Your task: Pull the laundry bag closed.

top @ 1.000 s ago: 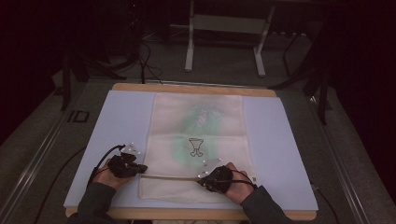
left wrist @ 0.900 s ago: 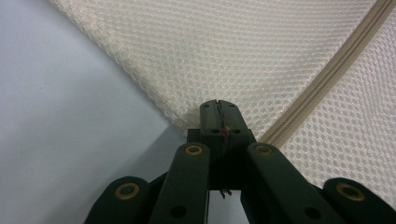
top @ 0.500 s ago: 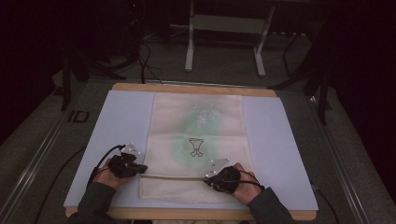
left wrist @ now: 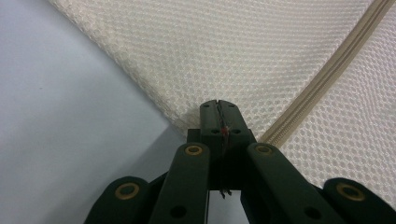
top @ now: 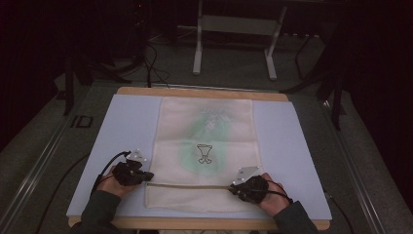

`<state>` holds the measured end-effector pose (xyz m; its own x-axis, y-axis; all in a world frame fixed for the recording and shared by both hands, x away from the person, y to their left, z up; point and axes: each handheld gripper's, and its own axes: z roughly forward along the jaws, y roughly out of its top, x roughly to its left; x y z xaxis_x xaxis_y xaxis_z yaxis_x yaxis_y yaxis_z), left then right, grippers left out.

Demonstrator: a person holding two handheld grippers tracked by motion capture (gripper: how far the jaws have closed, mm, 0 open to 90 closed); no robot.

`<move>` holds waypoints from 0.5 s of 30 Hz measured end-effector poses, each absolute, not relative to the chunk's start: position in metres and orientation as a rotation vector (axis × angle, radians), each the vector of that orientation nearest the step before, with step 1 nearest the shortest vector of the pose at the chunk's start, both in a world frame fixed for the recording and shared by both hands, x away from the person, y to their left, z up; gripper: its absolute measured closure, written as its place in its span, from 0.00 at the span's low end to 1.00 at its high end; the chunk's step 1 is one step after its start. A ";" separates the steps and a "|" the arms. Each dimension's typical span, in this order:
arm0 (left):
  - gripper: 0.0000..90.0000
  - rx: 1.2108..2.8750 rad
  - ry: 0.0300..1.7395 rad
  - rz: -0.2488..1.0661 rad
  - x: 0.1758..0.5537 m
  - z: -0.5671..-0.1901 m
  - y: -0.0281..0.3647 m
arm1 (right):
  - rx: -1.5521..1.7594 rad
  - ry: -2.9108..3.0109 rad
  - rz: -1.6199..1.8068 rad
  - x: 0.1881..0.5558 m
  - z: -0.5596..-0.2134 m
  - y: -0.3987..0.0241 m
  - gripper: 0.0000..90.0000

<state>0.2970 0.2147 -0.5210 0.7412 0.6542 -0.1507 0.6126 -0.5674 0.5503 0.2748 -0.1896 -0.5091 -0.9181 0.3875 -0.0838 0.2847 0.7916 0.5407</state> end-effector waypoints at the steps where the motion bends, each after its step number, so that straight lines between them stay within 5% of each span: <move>1: 1.00 2.352 0.952 0.093 0.297 -0.521 0.215 | 0.529 2.791 0.797 0.275 -0.509 -0.190 0.91; 15: 1.00 2.349 0.954 0.092 0.297 -0.521 0.215 | 0.695 2.750 0.760 0.277 -0.508 -0.244 0.91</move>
